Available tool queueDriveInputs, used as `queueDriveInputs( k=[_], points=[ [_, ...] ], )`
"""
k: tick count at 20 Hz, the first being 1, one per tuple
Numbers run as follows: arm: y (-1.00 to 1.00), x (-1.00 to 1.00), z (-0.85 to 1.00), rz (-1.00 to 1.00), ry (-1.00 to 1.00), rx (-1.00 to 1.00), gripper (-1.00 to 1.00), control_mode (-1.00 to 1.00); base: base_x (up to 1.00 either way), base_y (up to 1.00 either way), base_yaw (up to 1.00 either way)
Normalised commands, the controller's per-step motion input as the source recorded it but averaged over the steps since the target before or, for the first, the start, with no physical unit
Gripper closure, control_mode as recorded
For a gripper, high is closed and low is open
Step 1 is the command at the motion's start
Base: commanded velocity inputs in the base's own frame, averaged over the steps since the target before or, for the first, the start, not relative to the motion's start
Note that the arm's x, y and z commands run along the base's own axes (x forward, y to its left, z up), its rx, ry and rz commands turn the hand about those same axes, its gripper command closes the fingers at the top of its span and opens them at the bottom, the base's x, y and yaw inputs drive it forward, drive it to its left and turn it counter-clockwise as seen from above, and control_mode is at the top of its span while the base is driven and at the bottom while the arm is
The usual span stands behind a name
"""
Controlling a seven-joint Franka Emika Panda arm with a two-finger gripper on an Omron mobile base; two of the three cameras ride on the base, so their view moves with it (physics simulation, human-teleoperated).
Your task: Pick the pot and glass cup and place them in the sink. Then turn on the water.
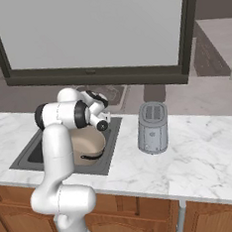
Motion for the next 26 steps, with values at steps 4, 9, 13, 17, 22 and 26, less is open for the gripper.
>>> queueDriveInputs(
  k=[4,9,13,17,22,26],
  points=[
    [-0.56,0.0,0.0,0.0,0.0,0.0,-1.0,-1.0,0.0,0.0,0.0],
    [-0.63,0.0,0.0,-0.01,0.0,0.0,-1.0,-1.0,0.0,0.0,0.0],
    [-0.66,0.0,0.0,-0.02,0.0,0.0,-1.0,-1.0,0.0,0.0,0.0],
    [-0.68,0.0,0.01,-0.03,0.0,0.0,-1.0,-1.0,0.0,0.0,0.0],
    [-0.76,0.0,0.03,-0.02,0.0,0.0,-1.0,-1.0,0.0,0.0,0.0],
    [-0.86,0.0,0.03,0.0,0.0,0.0,-1.0,-1.0,0.0,0.0,0.0]
  ],
)
